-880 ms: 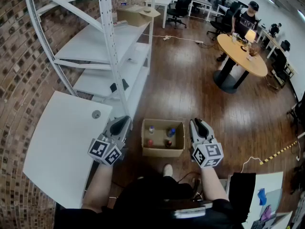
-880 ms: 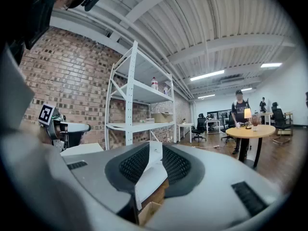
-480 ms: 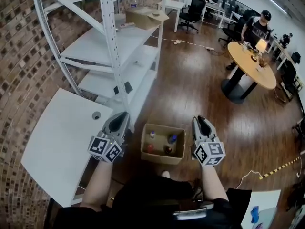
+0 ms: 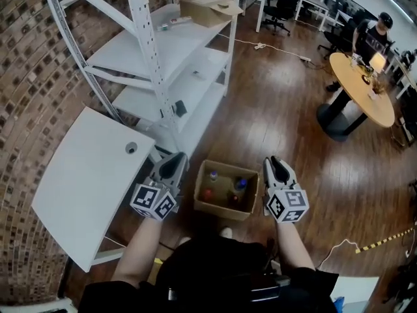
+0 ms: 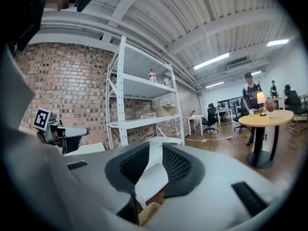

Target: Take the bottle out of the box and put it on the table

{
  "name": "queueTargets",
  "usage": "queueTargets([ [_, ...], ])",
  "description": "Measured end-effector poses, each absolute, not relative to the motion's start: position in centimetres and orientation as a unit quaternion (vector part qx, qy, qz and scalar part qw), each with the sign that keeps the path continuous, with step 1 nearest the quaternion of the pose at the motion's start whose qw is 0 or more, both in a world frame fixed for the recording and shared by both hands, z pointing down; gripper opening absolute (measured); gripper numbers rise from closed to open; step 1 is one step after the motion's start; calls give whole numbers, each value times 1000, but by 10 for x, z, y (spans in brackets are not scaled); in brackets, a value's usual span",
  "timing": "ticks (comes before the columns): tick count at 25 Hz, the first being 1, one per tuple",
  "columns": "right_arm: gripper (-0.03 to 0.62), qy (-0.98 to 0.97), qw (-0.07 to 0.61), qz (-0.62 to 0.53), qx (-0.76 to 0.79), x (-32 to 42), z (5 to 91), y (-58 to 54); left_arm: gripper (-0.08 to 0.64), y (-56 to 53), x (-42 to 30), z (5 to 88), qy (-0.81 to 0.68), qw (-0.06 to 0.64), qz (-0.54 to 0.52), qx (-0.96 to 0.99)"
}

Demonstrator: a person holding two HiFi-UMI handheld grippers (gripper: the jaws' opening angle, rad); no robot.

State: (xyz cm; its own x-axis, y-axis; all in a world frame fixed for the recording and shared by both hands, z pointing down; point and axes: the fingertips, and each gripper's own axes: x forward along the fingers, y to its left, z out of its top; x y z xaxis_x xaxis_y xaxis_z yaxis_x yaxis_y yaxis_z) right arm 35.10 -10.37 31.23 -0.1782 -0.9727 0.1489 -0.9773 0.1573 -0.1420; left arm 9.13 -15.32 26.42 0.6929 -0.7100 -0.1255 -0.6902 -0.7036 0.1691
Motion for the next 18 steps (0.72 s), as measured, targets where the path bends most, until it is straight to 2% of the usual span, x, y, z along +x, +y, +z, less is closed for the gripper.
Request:
queueTargets([
  [6, 71, -775, 48, 121, 619, 351, 344, -122, 25, -161, 99, 289, -400, 58, -44, 914],
  [11, 71, -758, 59, 171, 626, 367, 387, -112, 25, -158, 83, 328, -415, 92, -18, 905],
  [18, 71, -749, 97, 223, 616, 348, 446, -93, 25, -160, 73, 376, -419, 132, 9, 898],
])
